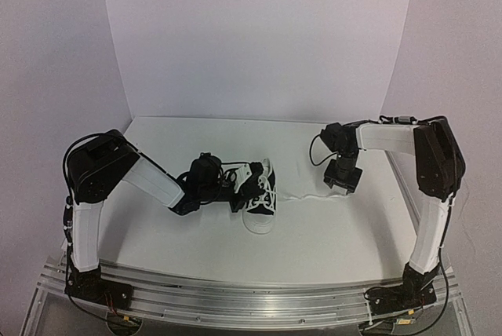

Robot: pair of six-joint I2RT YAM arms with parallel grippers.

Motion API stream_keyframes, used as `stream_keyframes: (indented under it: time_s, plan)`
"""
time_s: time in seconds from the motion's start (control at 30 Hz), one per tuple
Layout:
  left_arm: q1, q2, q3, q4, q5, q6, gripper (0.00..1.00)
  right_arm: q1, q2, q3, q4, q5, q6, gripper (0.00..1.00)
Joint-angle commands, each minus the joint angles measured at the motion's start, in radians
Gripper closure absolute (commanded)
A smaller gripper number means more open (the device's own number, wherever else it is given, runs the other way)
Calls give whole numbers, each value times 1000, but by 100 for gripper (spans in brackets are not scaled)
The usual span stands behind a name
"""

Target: Tie the shoes

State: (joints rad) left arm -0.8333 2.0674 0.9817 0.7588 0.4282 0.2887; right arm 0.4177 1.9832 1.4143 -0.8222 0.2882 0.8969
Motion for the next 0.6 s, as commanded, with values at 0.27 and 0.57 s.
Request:
stream_keyframes:
  time_s: [0.27, 0.57]
  plan:
    - [-6, -9, 19, 14, 8, 13, 100, -17, 74, -45, 63, -16, 68, 60]
    - [-7, -20, 18, 10, 10, 25, 100, -8, 81, 169, 63, -38, -89, 100]
